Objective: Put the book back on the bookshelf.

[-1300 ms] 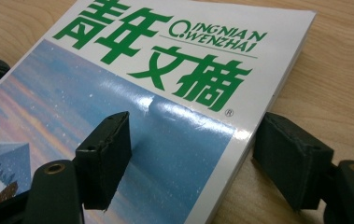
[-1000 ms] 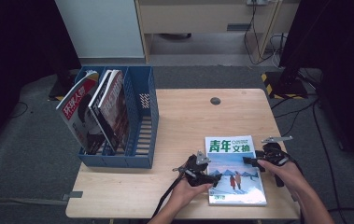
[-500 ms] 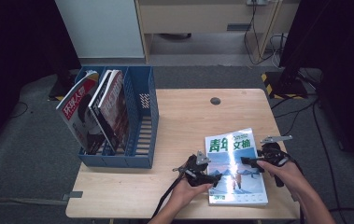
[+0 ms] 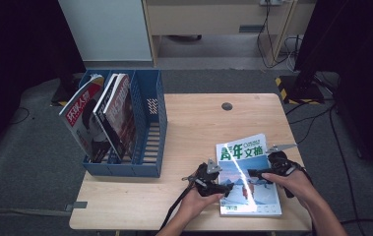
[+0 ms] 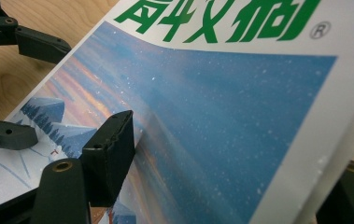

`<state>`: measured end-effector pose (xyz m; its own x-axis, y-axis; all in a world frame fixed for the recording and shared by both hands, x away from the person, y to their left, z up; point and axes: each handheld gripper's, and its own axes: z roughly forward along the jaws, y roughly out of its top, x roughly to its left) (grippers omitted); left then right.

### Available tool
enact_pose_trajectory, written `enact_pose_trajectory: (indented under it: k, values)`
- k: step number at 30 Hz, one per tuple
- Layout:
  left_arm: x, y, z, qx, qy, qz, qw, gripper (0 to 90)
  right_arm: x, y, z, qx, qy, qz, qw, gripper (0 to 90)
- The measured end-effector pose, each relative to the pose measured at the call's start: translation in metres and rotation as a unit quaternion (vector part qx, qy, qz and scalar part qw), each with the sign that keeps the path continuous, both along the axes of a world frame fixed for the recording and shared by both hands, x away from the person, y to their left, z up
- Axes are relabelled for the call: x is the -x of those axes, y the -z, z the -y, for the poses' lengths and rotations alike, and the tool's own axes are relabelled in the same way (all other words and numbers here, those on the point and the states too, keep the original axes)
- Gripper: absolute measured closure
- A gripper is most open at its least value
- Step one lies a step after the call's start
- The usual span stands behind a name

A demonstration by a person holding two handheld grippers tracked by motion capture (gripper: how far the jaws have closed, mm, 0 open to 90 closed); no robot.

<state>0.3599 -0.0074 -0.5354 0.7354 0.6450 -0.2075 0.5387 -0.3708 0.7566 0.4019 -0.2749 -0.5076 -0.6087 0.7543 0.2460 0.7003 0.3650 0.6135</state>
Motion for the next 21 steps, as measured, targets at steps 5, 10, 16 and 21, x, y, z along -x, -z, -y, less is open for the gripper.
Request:
enact_pose_trajectory:
  k: [5,10,16,21]
  values:
    - [0.0000,0.0000,0.0000,0.000,0.000,0.000,1.0000,17.9,-0.0018,-0.0022,-0.0021,0.011,-0.004,-0.009,0.9999,33.4]
    - [0.0000,0.0000,0.0000,0.000,0.000,0.000,1.0000,17.9,-0.0007,-0.0022,-0.0022,0.002,-0.014,-0.011,0.9998,42.7]
    - [0.0000,0.0000,0.0000,0.000,0.000,0.000,1.0000,17.9,-0.0002,-0.0050,-0.0031,-0.014,-0.026,-0.012,0.9995,55.7]
    - [-0.0001,0.0000,0.0000,0.000,0.000,0.000,1.0000,17.9,-0.0006,-0.0071,-0.0043,-0.020,-0.025,-0.022,0.9993,60.6]
